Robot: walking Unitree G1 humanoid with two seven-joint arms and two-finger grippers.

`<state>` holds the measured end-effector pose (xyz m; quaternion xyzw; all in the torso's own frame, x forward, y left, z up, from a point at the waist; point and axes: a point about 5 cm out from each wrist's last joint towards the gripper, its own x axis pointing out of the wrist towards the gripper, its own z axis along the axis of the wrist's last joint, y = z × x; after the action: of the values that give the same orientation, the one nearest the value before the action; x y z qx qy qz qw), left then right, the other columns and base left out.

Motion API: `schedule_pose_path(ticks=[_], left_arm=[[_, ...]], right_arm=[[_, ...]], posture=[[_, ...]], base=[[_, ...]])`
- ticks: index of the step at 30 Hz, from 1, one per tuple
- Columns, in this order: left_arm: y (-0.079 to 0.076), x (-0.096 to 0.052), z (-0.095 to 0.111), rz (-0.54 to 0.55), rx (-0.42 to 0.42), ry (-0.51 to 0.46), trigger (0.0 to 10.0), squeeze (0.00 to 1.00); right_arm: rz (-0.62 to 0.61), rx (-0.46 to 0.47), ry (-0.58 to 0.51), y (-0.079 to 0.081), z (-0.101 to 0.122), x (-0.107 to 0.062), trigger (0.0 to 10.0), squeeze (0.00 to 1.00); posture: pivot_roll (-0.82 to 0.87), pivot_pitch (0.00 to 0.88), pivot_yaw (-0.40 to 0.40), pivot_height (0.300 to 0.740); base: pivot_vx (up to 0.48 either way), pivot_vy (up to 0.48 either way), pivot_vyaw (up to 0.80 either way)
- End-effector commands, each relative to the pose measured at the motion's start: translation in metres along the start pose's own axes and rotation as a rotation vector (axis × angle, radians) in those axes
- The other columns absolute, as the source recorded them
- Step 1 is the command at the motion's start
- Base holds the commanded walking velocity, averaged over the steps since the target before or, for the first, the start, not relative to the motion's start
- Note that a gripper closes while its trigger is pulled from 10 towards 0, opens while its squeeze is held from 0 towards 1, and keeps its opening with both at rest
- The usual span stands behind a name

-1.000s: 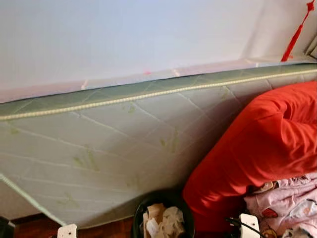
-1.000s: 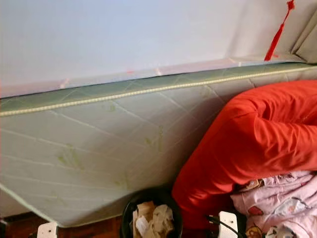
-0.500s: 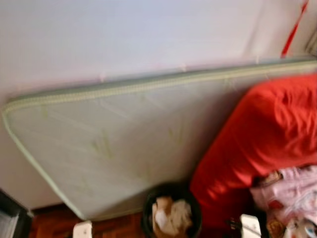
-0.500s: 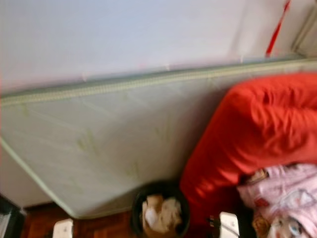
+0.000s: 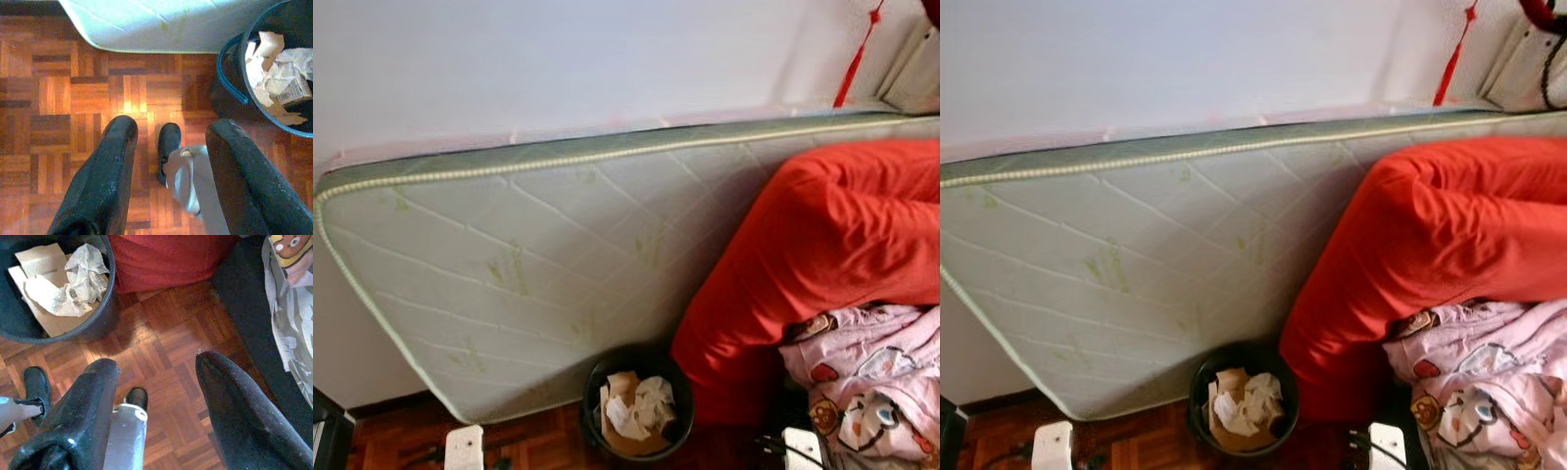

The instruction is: Clean up the room

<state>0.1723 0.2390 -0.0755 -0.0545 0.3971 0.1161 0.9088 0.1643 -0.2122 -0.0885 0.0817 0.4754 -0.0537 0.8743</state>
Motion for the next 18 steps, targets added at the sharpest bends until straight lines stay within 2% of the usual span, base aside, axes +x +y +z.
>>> schedule_pose_path(ticks=[1,11,18], left_arm=[[-0.002,-0.004,-0.014,-0.009,-0.002,0.044,10.0,0.00],[0.001,-0.005,-0.017,-0.008,-0.007,0.044,10.0,0.00],[0.012,-0.013,-0.033,0.005,-0.015,0.074,10.0,0.00]], right_arm=[[-0.014,-0.001,0.000,-0.005,0.000,-0.001,10.0,0.00],[-0.017,0.001,-0.001,-0.005,0.000,-0.001,10.0,0.00],[-0.019,-0.001,0.005,-0.006,-0.001,-0.001,10.0,0.00]], posture=[[0.13,0.000,-0.064,0.740],[0.13,0.000,-0.066,0.740],[0.13,0.000,-0.070,0.740]], base=[[-0.251,0.000,0.00],[0.000,0.000,0.00],[0.000,0.000,0.00]])
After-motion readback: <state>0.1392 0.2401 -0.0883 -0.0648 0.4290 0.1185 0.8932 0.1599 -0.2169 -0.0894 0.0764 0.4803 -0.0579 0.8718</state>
